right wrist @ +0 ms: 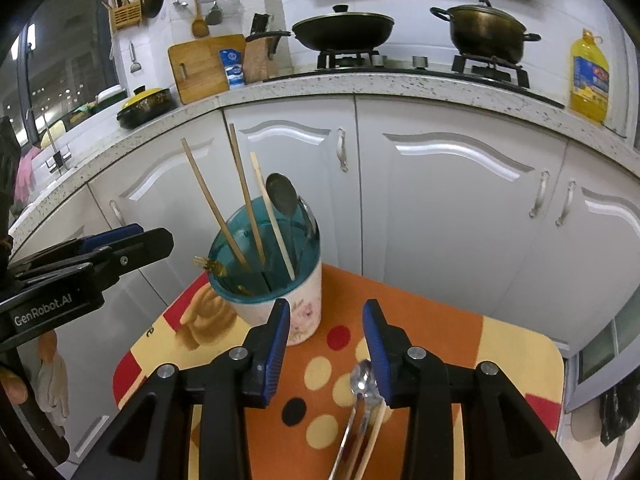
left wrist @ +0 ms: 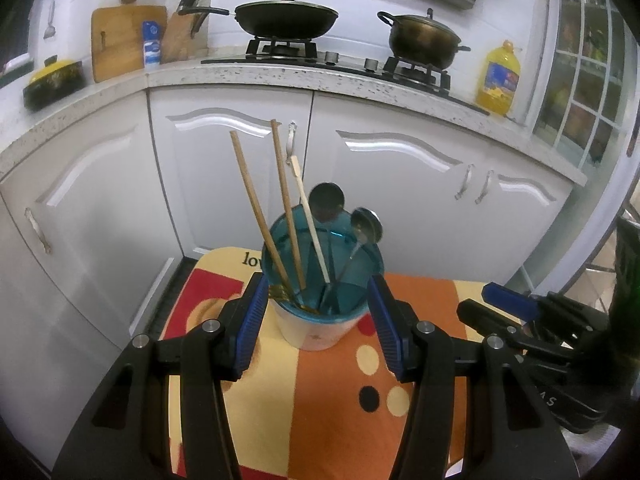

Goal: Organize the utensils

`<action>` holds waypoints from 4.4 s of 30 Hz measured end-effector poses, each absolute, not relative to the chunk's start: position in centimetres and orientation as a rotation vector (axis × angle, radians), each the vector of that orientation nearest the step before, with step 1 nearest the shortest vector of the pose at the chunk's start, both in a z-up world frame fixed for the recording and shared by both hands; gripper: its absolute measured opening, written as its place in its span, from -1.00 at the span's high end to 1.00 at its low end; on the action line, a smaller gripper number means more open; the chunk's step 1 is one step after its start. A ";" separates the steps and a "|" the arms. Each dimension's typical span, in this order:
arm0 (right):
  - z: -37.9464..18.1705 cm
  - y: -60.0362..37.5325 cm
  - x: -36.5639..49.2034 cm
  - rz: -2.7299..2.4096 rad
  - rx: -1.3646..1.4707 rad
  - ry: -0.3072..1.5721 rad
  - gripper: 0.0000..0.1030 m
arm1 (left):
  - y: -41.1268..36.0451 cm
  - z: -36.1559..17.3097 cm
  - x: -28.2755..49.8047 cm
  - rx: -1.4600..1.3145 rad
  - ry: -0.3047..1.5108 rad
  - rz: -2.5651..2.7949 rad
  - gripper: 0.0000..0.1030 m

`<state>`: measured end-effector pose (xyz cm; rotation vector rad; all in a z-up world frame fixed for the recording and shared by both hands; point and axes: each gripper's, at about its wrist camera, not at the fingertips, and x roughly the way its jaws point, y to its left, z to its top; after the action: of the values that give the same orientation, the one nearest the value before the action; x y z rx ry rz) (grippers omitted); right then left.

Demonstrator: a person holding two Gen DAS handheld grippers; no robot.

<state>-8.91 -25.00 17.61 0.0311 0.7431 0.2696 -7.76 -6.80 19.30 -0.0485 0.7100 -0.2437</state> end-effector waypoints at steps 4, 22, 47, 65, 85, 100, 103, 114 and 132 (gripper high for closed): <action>17.5 -26.0 -10.0 0.256 0.051 0.744 0.30 | -7.7 19.0 -8.7 -0.029 0.716 -0.253 0.01; 15.5 -30.8 -14.1 0.174 0.140 0.783 0.29 | -10.4 16.7 -11.2 -0.021 0.774 -0.318 0.01; 4.0 -28.8 -8.9 0.194 0.107 1.088 0.29 | -10.9 9.4 -9.6 -0.038 0.974 -0.338 0.01; 3.8 -35.8 -10.5 0.067 0.278 1.066 0.33 | -13.5 7.4 -8.3 -0.029 1.022 -0.385 0.01; 3.6 -37.6 -5.9 0.267 0.356 1.072 0.33 | -16.4 4.7 -4.8 -0.088 1.049 -0.431 0.01; 1.5 -38.4 -3.0 0.480 0.412 1.100 0.33 | -18.3 2.5 -2.2 -0.149 1.075 -0.453 0.06; 1.3 -38.6 -2.4 0.507 0.434 1.098 0.33 | -18.6 2.5 -2.1 -0.144 1.068 -0.453 0.13; 1.4 -37.4 -2.9 0.518 0.394 1.091 0.90 | -18.9 2.5 -2.2 -0.108 1.090 -0.512 0.98; 11.1 -37.4 -8.1 0.435 0.326 0.838 0.95 | -14.2 11.2 -6.9 -0.114 0.918 -0.587 0.99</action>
<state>-8.14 -37.44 11.06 0.3257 0.8376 0.4350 -6.92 -14.19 11.19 -0.1137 0.9180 -0.5868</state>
